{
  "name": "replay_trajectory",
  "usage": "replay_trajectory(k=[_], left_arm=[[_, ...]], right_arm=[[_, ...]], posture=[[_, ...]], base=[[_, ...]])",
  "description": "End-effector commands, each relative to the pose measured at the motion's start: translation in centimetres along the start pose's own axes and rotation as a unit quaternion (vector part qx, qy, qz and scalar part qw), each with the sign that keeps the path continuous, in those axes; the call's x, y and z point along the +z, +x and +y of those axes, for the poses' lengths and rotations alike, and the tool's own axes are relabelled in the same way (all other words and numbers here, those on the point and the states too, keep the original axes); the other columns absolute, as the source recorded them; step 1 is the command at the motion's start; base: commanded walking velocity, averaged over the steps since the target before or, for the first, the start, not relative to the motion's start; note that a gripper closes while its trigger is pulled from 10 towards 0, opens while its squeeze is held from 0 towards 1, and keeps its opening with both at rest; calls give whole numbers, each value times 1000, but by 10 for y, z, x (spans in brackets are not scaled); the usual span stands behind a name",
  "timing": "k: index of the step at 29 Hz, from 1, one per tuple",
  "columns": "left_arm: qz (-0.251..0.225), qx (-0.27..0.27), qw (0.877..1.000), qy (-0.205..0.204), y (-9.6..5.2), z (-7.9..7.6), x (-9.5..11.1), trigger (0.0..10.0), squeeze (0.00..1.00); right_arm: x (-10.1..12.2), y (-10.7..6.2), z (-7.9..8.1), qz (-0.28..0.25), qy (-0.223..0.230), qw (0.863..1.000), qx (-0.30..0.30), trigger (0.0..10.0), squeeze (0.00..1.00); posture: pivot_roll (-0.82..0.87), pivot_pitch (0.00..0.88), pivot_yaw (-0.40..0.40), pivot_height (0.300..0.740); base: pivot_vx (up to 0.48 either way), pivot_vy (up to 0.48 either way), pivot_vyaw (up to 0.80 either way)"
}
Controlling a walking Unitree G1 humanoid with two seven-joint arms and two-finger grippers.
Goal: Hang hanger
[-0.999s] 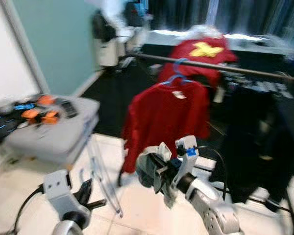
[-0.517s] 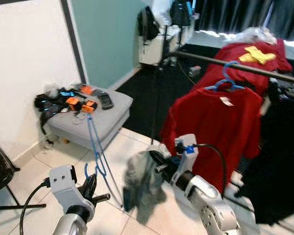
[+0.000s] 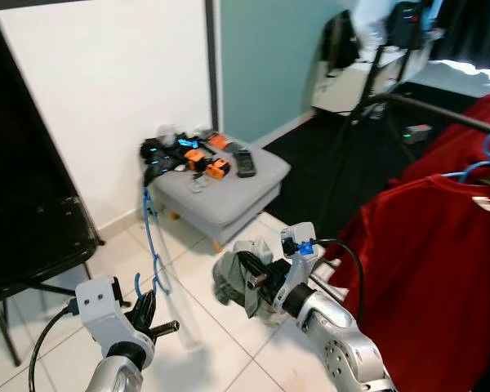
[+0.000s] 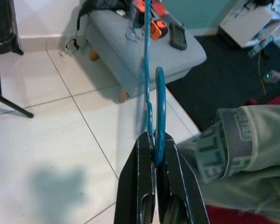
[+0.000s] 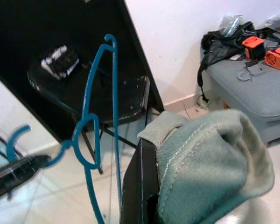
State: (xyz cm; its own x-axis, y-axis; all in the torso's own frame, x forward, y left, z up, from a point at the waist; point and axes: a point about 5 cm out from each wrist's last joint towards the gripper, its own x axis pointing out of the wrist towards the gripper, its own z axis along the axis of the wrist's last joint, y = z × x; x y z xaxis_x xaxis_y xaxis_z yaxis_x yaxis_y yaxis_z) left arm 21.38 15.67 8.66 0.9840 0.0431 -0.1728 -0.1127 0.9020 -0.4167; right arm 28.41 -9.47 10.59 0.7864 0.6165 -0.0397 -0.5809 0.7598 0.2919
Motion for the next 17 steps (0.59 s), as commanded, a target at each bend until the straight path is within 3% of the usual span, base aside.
replay_trajectory(k=[1, 17], left_arm=[[3, 7, 1000, -29, 0, -6, -6, 10000, 0], [4, 7, 1000, -30, 1, -8, -8, 10000, 0]], right_arm=[[-2, 3, 4, 0, 0, 1000, 7, 10000, 0], [-3, 2, 4, 6, -2, 1000, 17, 10000, 0]], posture=[[9, 6, -36, 740], [7, 2, -43, 740]], base=[[0, 0, 781], [0, 0, 780]])
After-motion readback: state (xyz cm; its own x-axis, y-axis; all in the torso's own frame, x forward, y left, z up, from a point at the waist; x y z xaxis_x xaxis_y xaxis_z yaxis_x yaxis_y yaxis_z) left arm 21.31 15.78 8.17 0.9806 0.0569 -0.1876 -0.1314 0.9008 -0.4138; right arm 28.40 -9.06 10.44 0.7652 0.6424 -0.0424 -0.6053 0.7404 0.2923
